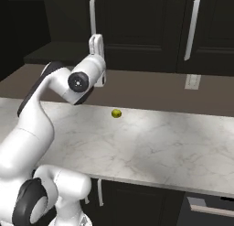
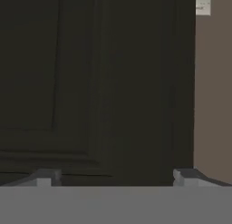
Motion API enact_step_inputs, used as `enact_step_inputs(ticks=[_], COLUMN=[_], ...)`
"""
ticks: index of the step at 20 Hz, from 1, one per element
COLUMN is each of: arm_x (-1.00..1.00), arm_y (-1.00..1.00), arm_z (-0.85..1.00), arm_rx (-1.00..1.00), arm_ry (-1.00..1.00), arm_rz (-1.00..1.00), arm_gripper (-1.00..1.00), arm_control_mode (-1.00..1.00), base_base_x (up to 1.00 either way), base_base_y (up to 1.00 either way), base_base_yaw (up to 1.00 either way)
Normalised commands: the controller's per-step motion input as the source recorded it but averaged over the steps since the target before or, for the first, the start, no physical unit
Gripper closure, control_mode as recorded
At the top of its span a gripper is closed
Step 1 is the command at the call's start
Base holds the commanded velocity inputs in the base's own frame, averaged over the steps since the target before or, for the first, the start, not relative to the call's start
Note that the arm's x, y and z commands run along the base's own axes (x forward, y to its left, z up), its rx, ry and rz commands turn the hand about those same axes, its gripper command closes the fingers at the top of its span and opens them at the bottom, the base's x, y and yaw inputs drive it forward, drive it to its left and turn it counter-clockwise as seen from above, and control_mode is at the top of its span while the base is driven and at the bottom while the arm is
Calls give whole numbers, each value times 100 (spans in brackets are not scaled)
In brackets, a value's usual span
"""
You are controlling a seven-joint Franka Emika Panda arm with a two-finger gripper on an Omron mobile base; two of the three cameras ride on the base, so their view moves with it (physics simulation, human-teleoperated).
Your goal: Close all open cabinet doors.
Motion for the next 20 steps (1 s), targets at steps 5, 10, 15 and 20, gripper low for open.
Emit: enact_step_inputs(ticks=[5,10,15,20], arm_x=[-55,-54,-57,-55], arm_y=[3,5,14,29], arm_z=[0,0,0,0], arm_rx=[2,0,0,0], arm_ry=[0,0,0,0], arm_rz=[-1,0,18,28], arm_gripper=[-100,-100,-100,-100], arm_control_mode=[-100,-100,-100,-100], base_base_x=[0,0,0,0], base_base_y=[0,0,0,0], base_base_yaw=[0,0,0,0])
